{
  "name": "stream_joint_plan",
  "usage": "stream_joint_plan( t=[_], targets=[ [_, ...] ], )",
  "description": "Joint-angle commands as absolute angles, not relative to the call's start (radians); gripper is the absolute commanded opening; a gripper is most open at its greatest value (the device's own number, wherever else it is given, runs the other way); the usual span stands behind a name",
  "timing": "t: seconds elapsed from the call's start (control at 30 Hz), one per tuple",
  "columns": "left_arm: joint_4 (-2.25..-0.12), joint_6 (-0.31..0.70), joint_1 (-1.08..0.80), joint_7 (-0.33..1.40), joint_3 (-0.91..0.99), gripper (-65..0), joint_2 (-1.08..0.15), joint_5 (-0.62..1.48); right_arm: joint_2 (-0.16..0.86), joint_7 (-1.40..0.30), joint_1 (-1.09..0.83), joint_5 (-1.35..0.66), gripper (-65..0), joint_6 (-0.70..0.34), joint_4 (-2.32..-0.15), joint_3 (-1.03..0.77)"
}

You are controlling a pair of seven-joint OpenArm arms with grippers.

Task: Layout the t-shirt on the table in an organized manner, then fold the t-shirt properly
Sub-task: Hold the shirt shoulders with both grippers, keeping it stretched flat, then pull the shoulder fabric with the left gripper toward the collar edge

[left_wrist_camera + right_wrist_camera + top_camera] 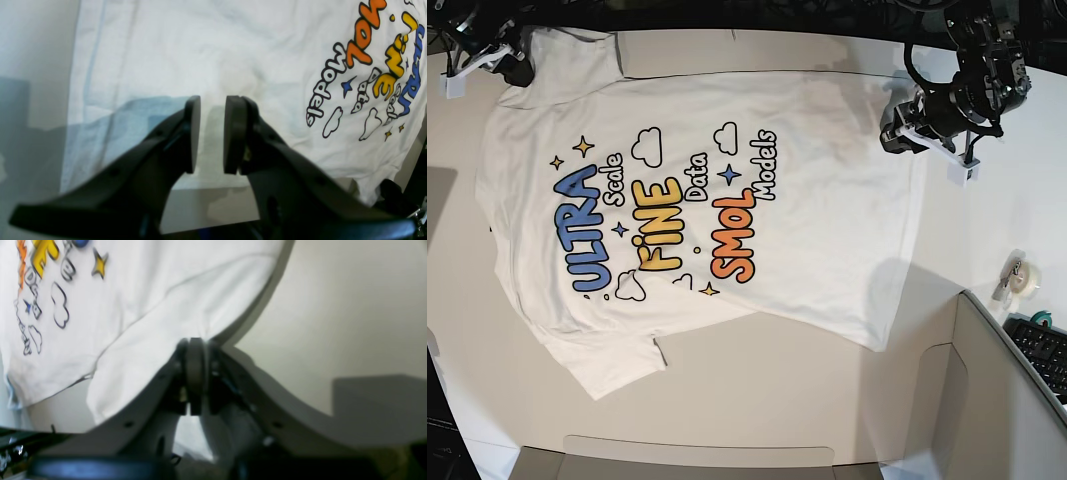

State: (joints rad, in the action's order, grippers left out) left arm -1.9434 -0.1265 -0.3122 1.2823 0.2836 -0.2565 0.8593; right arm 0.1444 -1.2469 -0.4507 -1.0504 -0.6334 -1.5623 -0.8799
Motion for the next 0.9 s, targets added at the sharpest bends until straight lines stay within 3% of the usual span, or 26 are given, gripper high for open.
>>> stream_joint_plan(
  t=[0.0, 0.2, 0.33, 0.4, 0.5, 0.63, 0.87],
  targets=[
    [-1.96, -0.124, -0.306, 1.279, 0.294, -51.9, -0.268, 0.871, 0.137, -1.331, -0.458, -0.94, -65.0, -0.63, -1.555, -0.849],
    [-1.965, -0.104, -0.314, 1.202, 0.383, -51.9, -0.265, 0.889, 0.128, -1.33, -0.455, -0.934, -65.0, -0.63, -1.555, -0.829],
    [-1.957, 0.096, -0.363, 1.205, 0.591, -51.8, -0.262, 1.027, 0.128, -1.33, -0.453, -0.934, -65.0, -0.63, -1.555, -0.834],
    [-1.943, 0.15, -0.372, 1.208, 0.679, -51.8, -0.249, 1.086, 0.128, -1.314, -0.449, -0.934, -65.0, -0.628, -1.555, -0.831],
    [-1.867, 0.151, -0.39, 1.26, 0.78, -50.9, -0.246, 1.148, 0.128, -1.288, -0.455, -0.932, -65.0, -0.627, -1.555, -0.829],
    [-1.709, 0.154, -0.392, 1.356, 0.825, -44.7, -0.246, 1.259, 0.14, -1.287, -0.449, -0.932, -65.0, -0.627, -1.555, -0.835],
    [-1.537, 0.154, -0.394, 1.396, 0.822, -44.5, -0.245, 1.372, 0.147, -1.274, -0.449, -0.932, -65.0, -0.627, -1.555, -0.831]
  ],
)
